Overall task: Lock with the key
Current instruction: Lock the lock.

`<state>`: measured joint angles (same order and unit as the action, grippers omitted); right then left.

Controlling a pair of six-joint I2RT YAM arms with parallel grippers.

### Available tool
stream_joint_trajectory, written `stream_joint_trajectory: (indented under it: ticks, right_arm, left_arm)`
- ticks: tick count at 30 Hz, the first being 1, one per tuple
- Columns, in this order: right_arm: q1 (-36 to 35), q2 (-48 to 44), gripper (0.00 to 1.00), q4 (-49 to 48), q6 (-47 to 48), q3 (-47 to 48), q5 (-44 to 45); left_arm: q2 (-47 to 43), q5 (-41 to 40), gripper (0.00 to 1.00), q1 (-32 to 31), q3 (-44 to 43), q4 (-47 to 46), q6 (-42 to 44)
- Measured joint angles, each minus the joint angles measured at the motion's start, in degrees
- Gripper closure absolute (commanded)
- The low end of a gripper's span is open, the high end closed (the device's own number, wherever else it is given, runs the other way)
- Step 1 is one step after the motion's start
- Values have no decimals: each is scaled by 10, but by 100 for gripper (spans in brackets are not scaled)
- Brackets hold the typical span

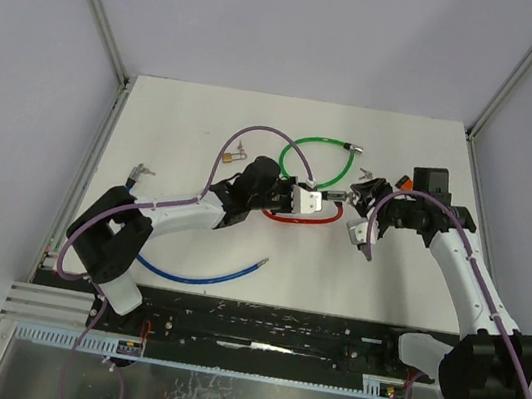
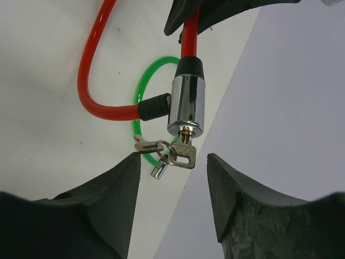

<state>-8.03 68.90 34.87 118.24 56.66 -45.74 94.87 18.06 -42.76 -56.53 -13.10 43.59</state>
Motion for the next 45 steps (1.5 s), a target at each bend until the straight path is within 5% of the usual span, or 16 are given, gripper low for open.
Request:
stream_joint_trajectory:
  ticks: [10, 18, 26, 32, 45]
  right_arm:
    - [57, -10, 42, 80, -55, 66, -5]
    - [90, 50, 51, 84, -438, 187, -121]
    - [90, 115, 59, 33, -737, 167, -199]
    - [89, 126, 64, 12, -810, 156, -200]
    - [65, 153, 74, 52, -784, 148, -196]
  left_arm:
    - [0, 0, 100, 0, 0, 0, 0]
    - [0, 0, 100, 0, 0, 0, 0]
    - [0, 2, 100, 0, 0, 0, 0]
    - [0, 2, 100, 0, 0, 0, 0]
    - [0, 5, 100, 0, 0, 0, 0]
